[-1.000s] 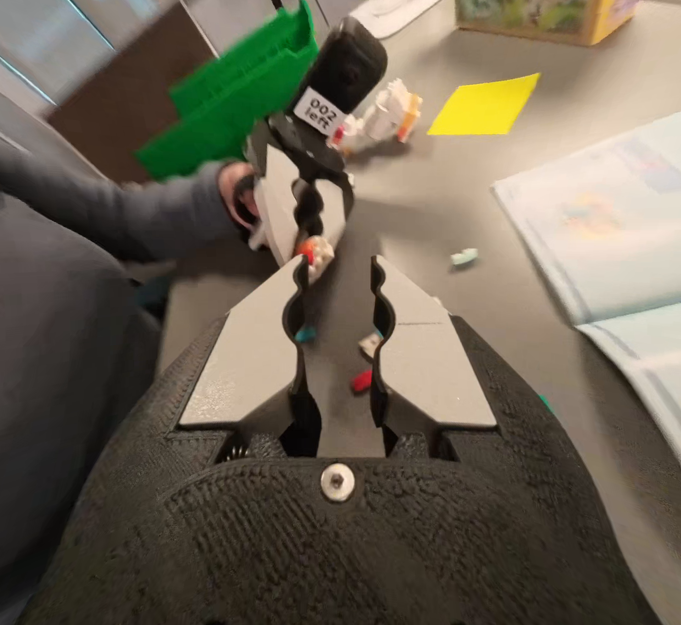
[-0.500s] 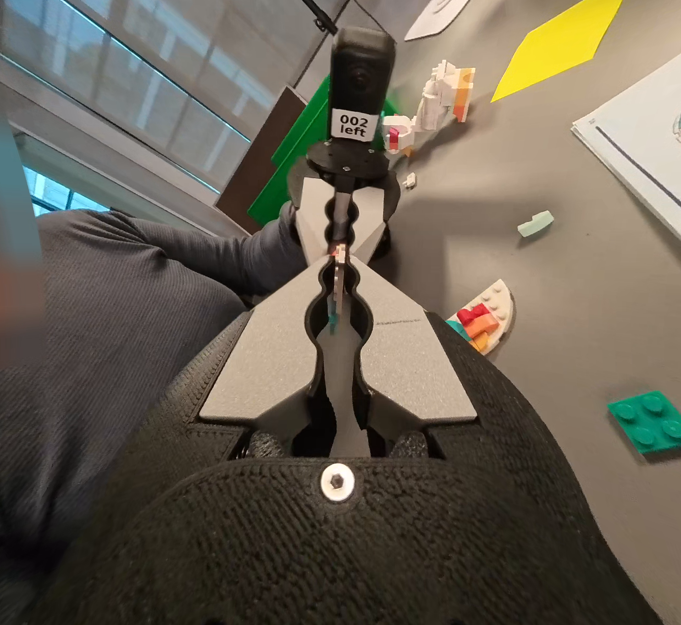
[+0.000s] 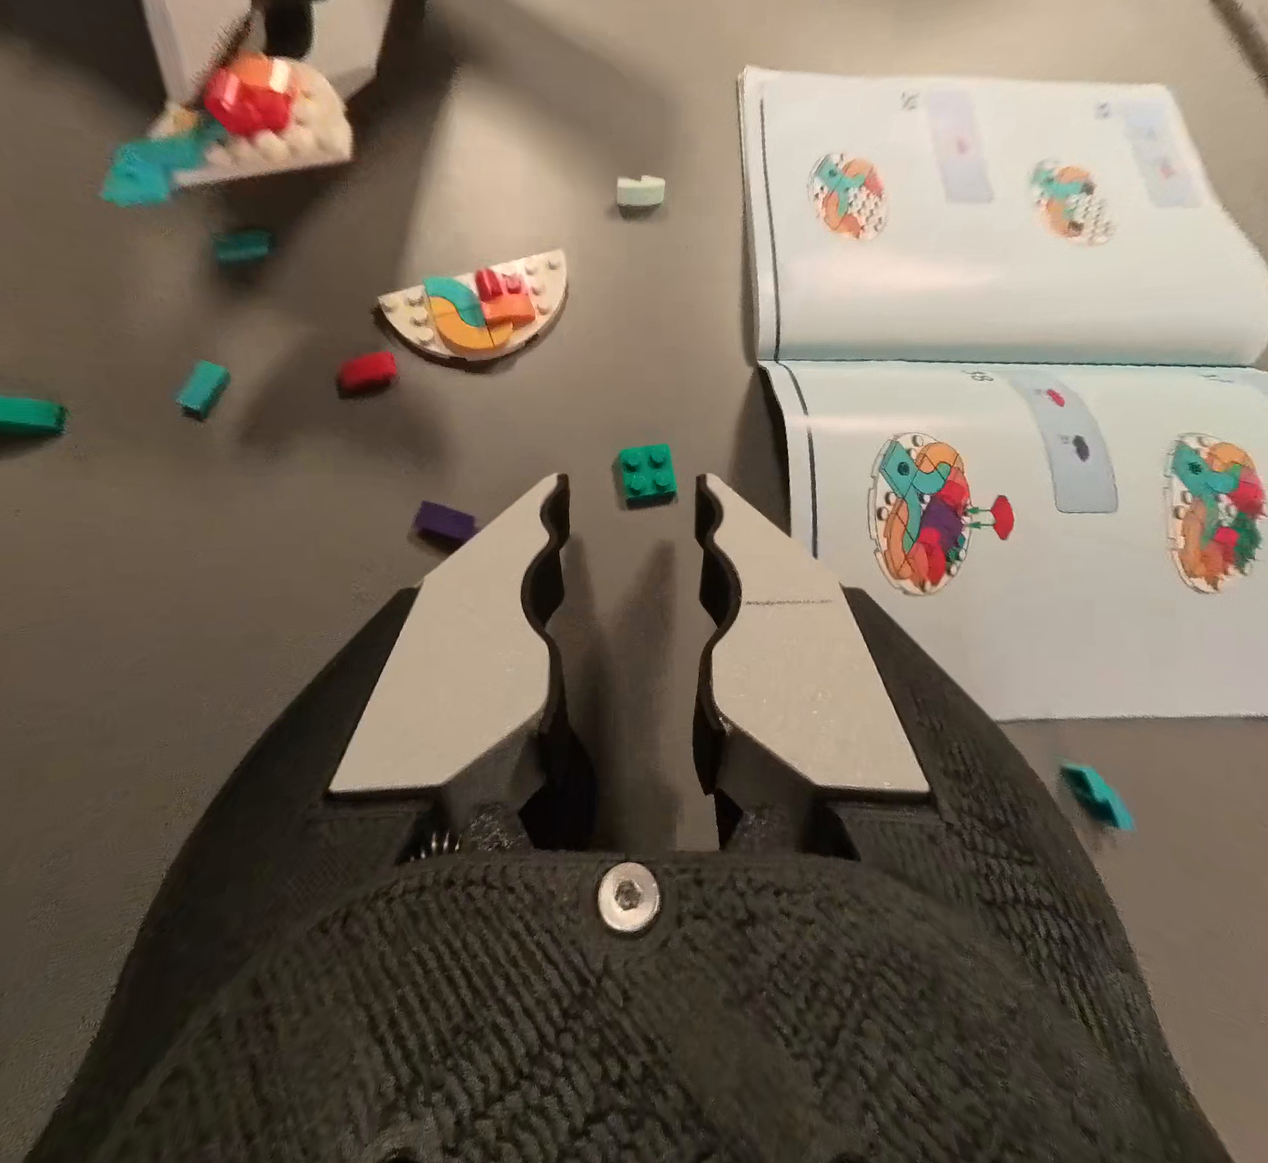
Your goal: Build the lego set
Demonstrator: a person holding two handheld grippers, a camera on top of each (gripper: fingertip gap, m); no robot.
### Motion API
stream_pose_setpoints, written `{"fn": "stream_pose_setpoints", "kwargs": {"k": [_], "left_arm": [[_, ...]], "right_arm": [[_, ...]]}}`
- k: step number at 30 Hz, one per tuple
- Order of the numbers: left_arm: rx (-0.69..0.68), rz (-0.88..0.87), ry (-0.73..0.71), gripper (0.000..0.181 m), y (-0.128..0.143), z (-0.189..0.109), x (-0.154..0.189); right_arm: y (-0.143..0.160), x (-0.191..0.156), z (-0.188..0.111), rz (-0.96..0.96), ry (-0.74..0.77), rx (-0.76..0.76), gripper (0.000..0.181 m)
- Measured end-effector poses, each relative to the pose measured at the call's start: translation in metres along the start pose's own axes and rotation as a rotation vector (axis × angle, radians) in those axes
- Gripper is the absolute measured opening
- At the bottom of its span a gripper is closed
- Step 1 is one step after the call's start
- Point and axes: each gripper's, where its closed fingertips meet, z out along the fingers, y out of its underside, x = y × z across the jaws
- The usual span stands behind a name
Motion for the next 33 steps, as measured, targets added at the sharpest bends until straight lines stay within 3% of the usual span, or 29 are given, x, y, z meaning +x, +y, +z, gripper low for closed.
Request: {"fn": "stream_pose_setpoints", "kwargs": {"k": [7,10,15,19,33], "left_arm": [[0.069,-0.030,0.001,0.008,-0.010,-0.005,-0.003],[0.112,-0.036,-0.017,0.007,-0.015,-0.006,-0.006],[0.165,-0.037,-0.038,0.007,-0.019,-0.002,-0.008],[0.227,-0.044,-0.027,0.007,-0.025,-0.002,-0.006],[0.240,-0.011,-0.059,0.007,-0.026,-0.001,-0.007]], "right_arm": [[0.005,0.004,0.013,0.035,-0.080,-0.018,0.015],[0.002,0.004,0.014,0.133,-0.087,-0.009,0.014],[-0.059,-0.024,0.006,0.105,-0.092,0.166,0.014],[-0.084,-0.044,0.008,0.007,-0.056,0.138,0.013],[-0.077,-0.054,0.020,-0.073,0.012,-0.038,0.013]]}}
